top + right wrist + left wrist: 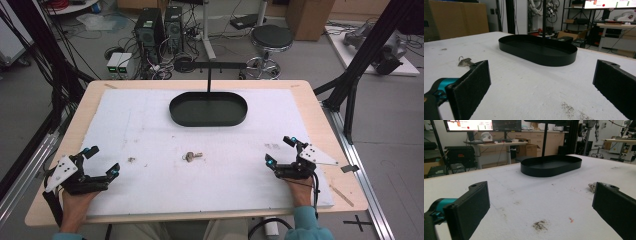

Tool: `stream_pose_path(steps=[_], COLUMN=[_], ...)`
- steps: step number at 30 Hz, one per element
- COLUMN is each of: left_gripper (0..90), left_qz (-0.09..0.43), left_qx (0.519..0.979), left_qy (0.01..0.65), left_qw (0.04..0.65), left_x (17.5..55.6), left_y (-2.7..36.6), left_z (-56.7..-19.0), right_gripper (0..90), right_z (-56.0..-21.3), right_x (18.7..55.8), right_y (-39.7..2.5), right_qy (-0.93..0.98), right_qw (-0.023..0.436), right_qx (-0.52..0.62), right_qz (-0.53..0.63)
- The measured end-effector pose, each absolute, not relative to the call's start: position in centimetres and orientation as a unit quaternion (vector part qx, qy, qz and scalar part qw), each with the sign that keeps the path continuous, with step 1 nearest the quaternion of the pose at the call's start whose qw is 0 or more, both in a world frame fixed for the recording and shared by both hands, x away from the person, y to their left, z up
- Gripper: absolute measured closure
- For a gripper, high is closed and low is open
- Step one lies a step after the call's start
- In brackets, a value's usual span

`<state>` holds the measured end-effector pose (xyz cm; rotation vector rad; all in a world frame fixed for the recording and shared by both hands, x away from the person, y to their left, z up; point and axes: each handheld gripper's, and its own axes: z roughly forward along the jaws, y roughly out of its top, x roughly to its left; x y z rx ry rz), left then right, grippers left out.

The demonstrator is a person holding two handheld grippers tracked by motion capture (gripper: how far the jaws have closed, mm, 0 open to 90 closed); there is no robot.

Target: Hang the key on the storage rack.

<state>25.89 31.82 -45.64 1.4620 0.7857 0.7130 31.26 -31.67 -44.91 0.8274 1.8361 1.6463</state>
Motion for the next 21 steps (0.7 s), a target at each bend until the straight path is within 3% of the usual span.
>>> stream_pose_path(steps=[21], left_gripper=[1.7], left_qz=[0.297], left_qx=[0.645], left_qy=[0.342], left_qw=[0.616], left_x=[26.17], left_y=[31.84], left_z=[-45.47], right_gripper=[0.6], right_z=[-44.91], right_x=[31.25], right_y=[-31.61], right_qy=[0.681], right_qw=[0.267], right_qx=[0.306], right_qz=[0.610])
